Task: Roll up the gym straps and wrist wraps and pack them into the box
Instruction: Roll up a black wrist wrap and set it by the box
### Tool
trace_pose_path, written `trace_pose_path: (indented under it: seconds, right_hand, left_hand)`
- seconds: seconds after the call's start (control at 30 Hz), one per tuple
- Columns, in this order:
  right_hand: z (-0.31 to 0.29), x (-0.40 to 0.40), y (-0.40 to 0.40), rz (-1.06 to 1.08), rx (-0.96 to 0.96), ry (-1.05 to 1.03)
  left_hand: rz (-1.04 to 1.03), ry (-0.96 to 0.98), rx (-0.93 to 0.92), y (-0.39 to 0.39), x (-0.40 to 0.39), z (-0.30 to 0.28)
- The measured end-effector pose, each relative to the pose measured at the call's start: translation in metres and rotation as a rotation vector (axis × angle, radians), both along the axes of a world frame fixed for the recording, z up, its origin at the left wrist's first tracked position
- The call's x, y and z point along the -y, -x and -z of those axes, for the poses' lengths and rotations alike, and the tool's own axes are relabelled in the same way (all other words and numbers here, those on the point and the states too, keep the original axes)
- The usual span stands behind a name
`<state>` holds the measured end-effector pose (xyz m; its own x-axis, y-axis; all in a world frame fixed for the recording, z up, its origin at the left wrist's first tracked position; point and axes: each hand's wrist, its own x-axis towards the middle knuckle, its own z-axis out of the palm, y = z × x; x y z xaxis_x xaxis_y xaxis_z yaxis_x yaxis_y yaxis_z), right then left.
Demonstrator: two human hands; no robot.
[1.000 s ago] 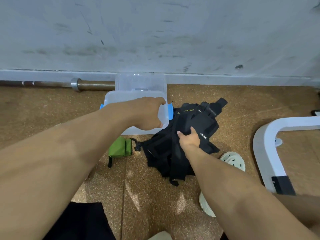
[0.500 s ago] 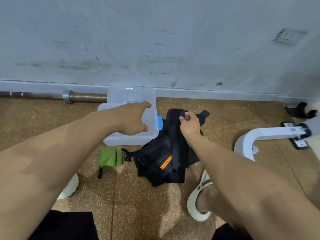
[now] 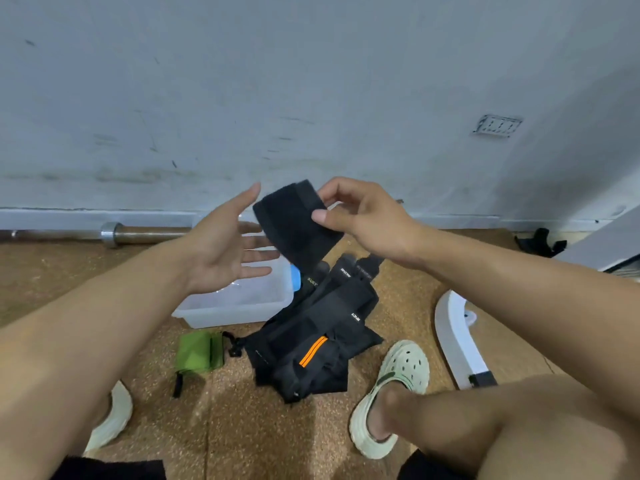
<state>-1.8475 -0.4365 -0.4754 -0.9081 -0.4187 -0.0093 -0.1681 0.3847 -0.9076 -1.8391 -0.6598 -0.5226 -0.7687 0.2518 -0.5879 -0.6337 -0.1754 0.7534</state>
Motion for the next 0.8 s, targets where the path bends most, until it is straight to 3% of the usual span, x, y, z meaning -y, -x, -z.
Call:
trace_pose_path:
  seconds: [0.1, 0.2, 0.23, 0.3, 0.4, 0.47, 0.6, 0.8]
  right_hand:
    - [0.010, 0.006, -0.016, -0.191, 0.076, -0.135]
    - [0.028, 0.004, -0.016, -0.473, 0.166, -0.602]
    - [0.031, 0.002, -0.014, -0.521, 0.200, -0.743]
    - [0.039, -0.006, -0.005, -0.481, 0.210, -0.828]
    - [0.049, -0.016, 0.011, -0.260, 0.231, -0.617]
    - [0.049, -0.018, 0.018, -0.129, 0.419, -0.327]
    - [0.041, -0.014, 0.026, -0.108, 0.660, 0.121]
    - [0.031, 0.010, 0.018, -0.134, 0.546, 0.232]
  left_hand:
    - [-0.069, -0.109, -0.050, -0.005, 0.000, -0.004]
    - [-0.195, 0.009, -0.179, -0.007, 0.000, -0.006]
    - [-0.192, 0.038, -0.202, -0.009, 0.000, -0.007]
    - [-0.152, 0.082, -0.213, -0.013, 0.001, -0.009]
    - [-0.095, 0.083, -0.224, -0.019, 0.000, -0.010]
    - [-0.068, 0.084, -0.243, -0.022, 0.003, -0.009]
    - [-0.068, 0.114, -0.275, -0.027, 0.010, 0.000]
    - [-0.049, 0.148, -0.277, -0.032, 0.013, 0.003]
